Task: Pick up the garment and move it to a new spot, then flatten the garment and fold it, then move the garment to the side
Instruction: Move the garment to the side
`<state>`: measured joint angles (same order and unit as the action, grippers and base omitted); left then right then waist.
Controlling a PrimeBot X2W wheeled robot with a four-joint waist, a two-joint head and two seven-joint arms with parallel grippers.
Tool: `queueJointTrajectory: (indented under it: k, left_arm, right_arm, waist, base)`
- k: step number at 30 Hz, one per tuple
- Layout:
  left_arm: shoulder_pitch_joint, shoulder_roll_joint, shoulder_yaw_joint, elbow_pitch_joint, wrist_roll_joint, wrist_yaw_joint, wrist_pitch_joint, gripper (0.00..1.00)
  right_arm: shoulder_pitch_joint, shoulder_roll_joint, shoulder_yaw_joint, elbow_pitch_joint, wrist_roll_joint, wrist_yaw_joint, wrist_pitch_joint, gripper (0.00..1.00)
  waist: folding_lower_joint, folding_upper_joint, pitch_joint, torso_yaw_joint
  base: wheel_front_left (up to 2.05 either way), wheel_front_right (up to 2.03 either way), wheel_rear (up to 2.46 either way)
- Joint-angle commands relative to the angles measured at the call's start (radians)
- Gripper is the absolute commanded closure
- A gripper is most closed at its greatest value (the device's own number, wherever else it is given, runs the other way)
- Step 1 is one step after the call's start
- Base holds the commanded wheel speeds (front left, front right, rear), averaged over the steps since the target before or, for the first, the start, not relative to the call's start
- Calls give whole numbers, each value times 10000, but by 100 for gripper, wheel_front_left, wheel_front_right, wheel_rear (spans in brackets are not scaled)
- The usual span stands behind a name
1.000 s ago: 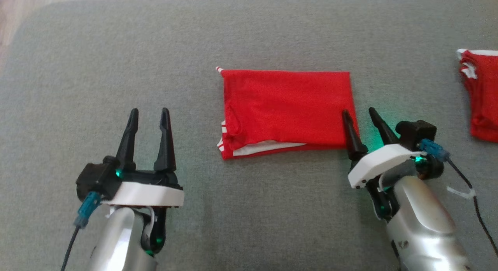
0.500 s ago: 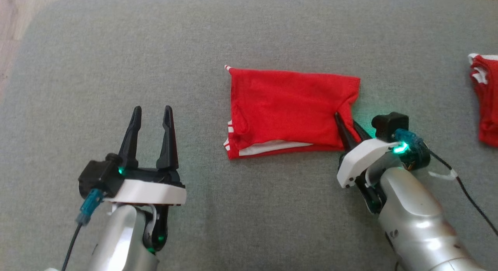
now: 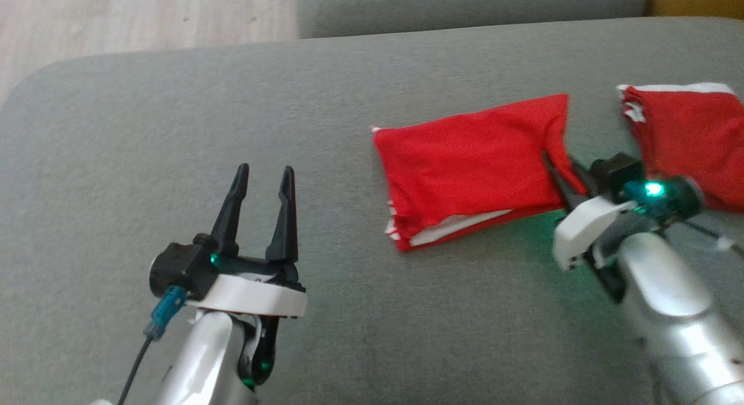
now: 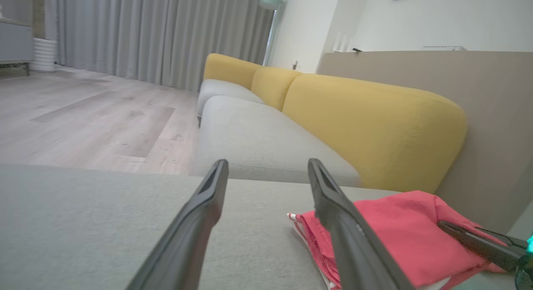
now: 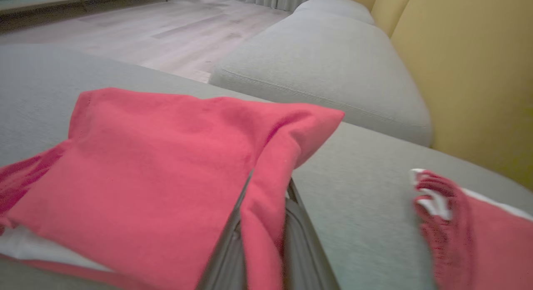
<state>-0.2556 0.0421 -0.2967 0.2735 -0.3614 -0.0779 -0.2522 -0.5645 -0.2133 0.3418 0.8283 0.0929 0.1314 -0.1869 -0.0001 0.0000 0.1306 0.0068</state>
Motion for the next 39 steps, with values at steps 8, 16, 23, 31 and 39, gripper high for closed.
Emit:
queueJointTrajectory:
  k: [8,16,23,31,39]
  left_arm:
    - [-332,81,74,-466,-22,205,-95,0]
    - [-583,81,157,-432,124,94,-95,0]
    - [-815,81,298,-341,258,-45,-95,0]
    - [-842,81,546,-332,315,-120,-95,0]
    - [-791,81,756,-301,455,-215,-95,0]
  right_arm:
    - [-696,-2606,440,-1874,457,-7,1211,100]
    - [-1021,-4250,169,-2443,501,-7,2023,100]
    - [-972,-5268,-750,-2123,-32,-7,2499,100]
    - [-624,-5541,-2069,-1551,-497,-7,2646,100]
    - [-390,-4788,-3326,-1683,-679,-7,2753,0]
  waist:
    - [1,0,296,-888]
    - [1,0,902,-914]
    - [1,0,1393,-696]
    - [1,0,1656,-475]
    - [1,0,1737,-499]
  base:
    - [0,0,0]
    - [0,0,0]
    - [0,0,0]
    - [0,0,0]
    - [0,0,0]
